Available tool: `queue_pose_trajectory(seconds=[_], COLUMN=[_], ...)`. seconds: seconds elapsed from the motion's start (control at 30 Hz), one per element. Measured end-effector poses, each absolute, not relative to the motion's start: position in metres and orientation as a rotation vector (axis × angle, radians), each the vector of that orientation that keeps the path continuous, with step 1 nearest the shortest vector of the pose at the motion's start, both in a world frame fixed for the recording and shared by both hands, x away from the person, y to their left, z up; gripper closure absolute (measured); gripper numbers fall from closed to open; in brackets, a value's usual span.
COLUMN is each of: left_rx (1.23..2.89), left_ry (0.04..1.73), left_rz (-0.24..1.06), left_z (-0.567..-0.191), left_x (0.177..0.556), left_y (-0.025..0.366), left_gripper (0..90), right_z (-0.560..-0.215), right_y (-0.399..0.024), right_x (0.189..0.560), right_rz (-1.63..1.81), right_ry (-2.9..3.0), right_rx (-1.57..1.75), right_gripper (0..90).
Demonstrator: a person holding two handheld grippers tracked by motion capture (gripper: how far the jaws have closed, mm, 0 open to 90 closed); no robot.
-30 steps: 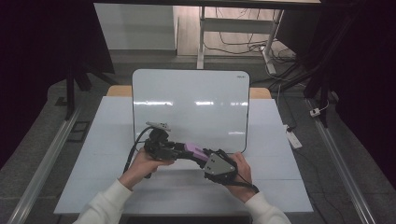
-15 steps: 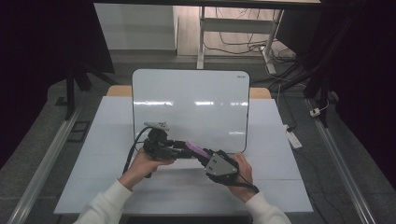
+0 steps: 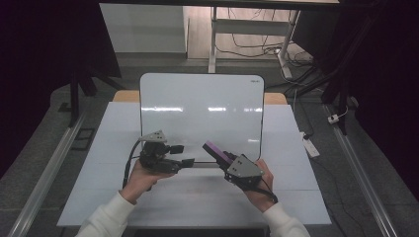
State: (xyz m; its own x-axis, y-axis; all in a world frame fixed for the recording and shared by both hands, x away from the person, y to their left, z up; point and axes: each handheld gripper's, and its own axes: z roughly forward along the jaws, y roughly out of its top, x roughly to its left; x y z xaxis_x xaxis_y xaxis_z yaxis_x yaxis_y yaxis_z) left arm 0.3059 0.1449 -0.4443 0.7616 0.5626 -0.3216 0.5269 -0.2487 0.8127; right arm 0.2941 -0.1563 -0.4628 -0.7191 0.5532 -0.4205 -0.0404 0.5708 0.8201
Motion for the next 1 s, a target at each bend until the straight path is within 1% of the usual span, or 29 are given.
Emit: queue_pose_trajectory(seconds=[0.1, 0.33, 0.6, 1.0], left_rx=[1.915, 1.945, 1.936, 1.912], left_ry=[0.857, 0.924, 1.004, 1.067], left_rz=[0.118, 0.201, 0.238, 0.284], left_z=[-0.446, -0.459, -0.475, -0.486], left_x=[0.296, 0.274, 0.256, 0.239], left_y=[0.154, 0.181, 0.213, 0.239], left_gripper=[25.0, 23.8, 23.8, 22.8], right_z=[-0.460, -0.450, -0.430, -0.415], right_y=[-0.162, -0.172, -0.180, -0.181], right_x=[0.298, 0.304, 0.320, 0.339], right_rz=[1.167, 1.212, 1.267, 1.283], right_ry=[2.107, 2.032, 1.923, 1.800], right_rx=[0.464, 0.554, 0.661, 0.763], right_gripper=[62.0, 61.9, 61.9, 61.8])
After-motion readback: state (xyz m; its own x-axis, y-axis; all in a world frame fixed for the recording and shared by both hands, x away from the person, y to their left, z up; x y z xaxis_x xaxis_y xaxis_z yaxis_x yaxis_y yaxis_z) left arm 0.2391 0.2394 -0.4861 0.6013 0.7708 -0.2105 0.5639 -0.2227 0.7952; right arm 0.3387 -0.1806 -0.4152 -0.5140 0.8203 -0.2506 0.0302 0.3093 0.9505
